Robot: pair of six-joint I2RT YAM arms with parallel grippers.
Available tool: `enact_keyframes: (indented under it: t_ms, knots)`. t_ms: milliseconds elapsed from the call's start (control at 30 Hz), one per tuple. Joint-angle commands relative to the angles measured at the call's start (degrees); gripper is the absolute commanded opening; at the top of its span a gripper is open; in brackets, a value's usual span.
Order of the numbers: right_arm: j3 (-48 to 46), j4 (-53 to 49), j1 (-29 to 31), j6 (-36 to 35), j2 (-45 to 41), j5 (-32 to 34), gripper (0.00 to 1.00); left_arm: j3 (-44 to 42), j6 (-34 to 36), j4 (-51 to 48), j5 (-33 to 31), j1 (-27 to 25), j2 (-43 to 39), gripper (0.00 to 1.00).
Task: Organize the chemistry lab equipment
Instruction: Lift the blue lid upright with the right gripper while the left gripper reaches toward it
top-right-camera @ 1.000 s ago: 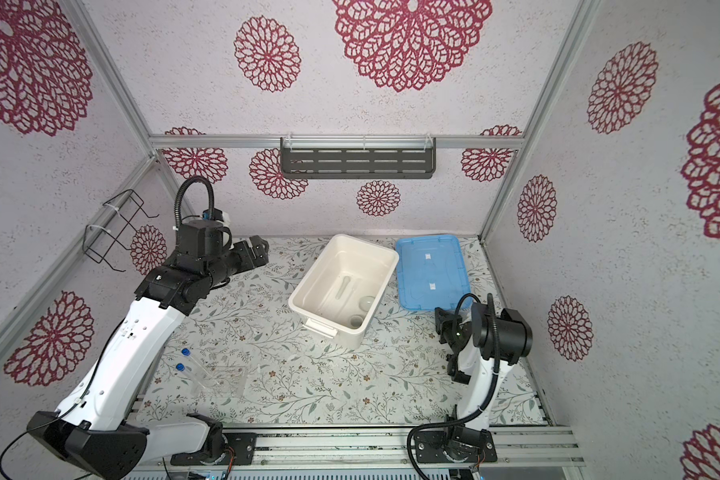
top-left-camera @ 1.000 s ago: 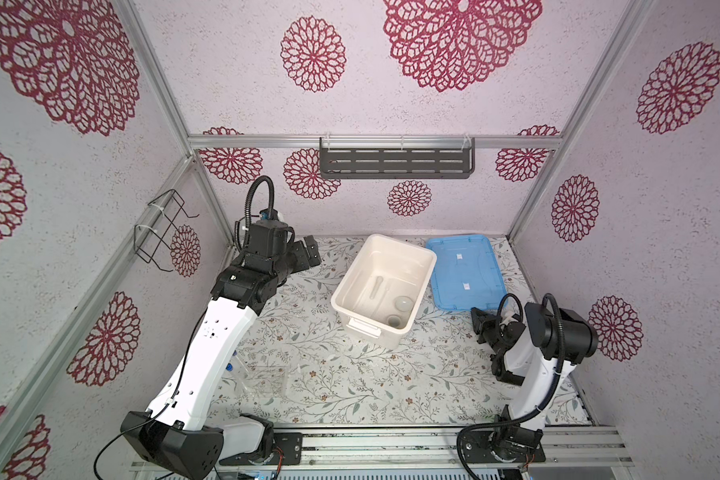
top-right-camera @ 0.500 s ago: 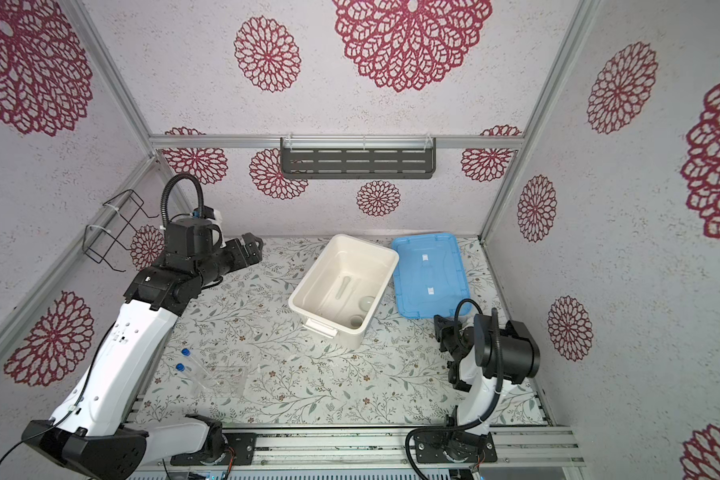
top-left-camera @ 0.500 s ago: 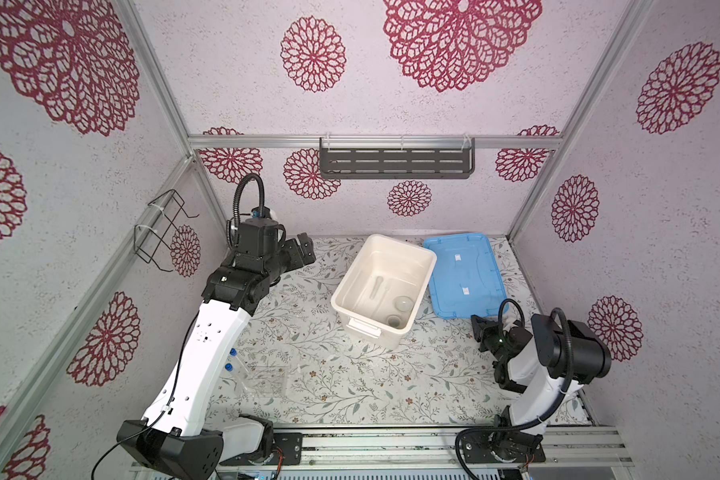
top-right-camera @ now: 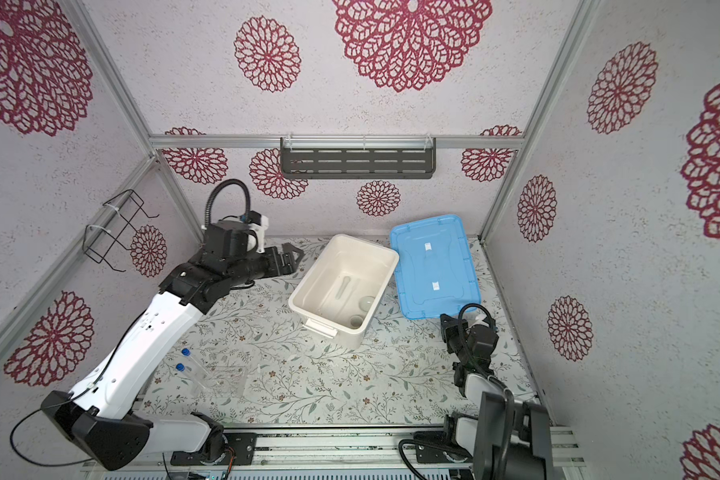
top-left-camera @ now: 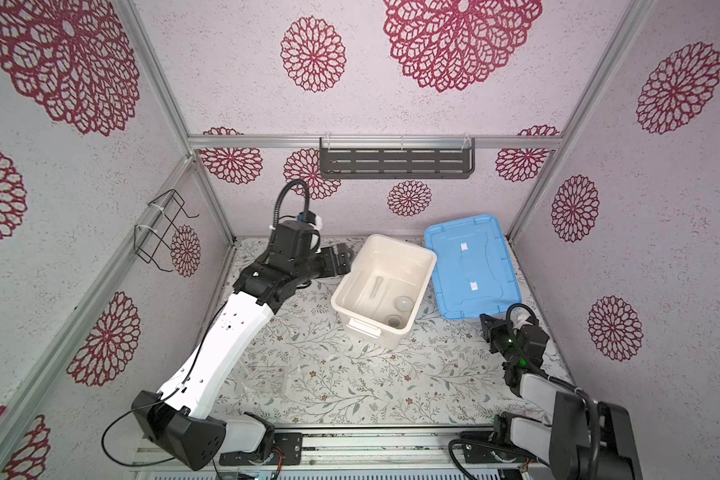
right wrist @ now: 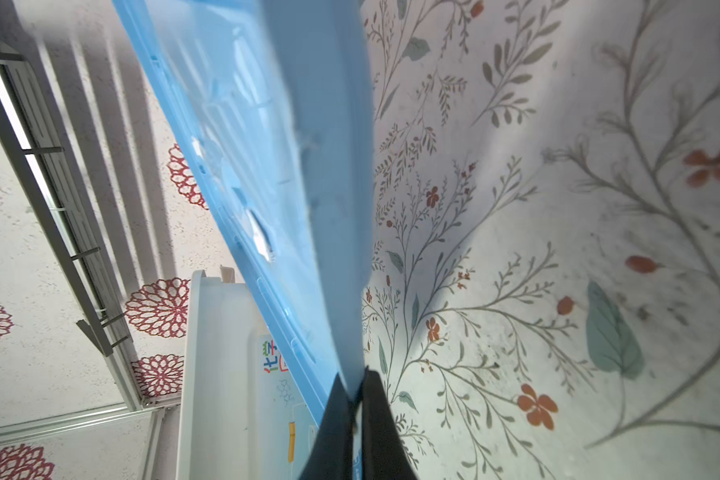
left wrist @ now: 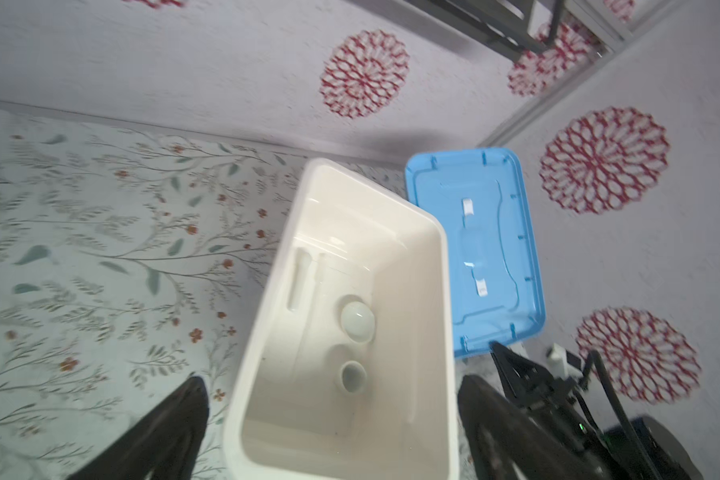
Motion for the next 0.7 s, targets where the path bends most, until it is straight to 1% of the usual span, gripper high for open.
enact_keyframes:
  t_ms: [0,67,167,267,400,533,667]
  knots:
    - [4.0,-16.2,-0.3,-4.9,-8.5,1.7,0.06,1.7,1.4,5.5,3.2,-5.7,2.2,0.98]
    - [5.0,-20.3,-0.5,-3.5,-12.1,1.4,0.04,1.6,0.9,8.0,3.2,-8.6,4.1,0.98]
    - [4.9,-21.8,-0.5,0.9,-15.8,0.8,0.02,2.3,-0.6,10.2,3.0,-10.8,6.7,0.98]
    - [5.6,-22.5,-0.5,3.0,-18.5,0.9,0.01,3.4,-1.4,11.3,3.7,-11.6,9.3,0.98]
    - [8.0,-24.3,-0.5,3.1,-20.1,0.2,0.01,5.6,-0.5,11.1,4.2,-13.2,12.7,0.98]
    - [9.5,-26.9,-0.6,4.1,-22.2,0.2,0.01,7.0,-1.6,11.1,3.9,-13.9,15.1,0.98]
    - [10.0,-30.3,-0.7,5.6,-24.6,2.3,0.01,7.7,-2.4,11.2,3.8,-14.2,16.4,0.97]
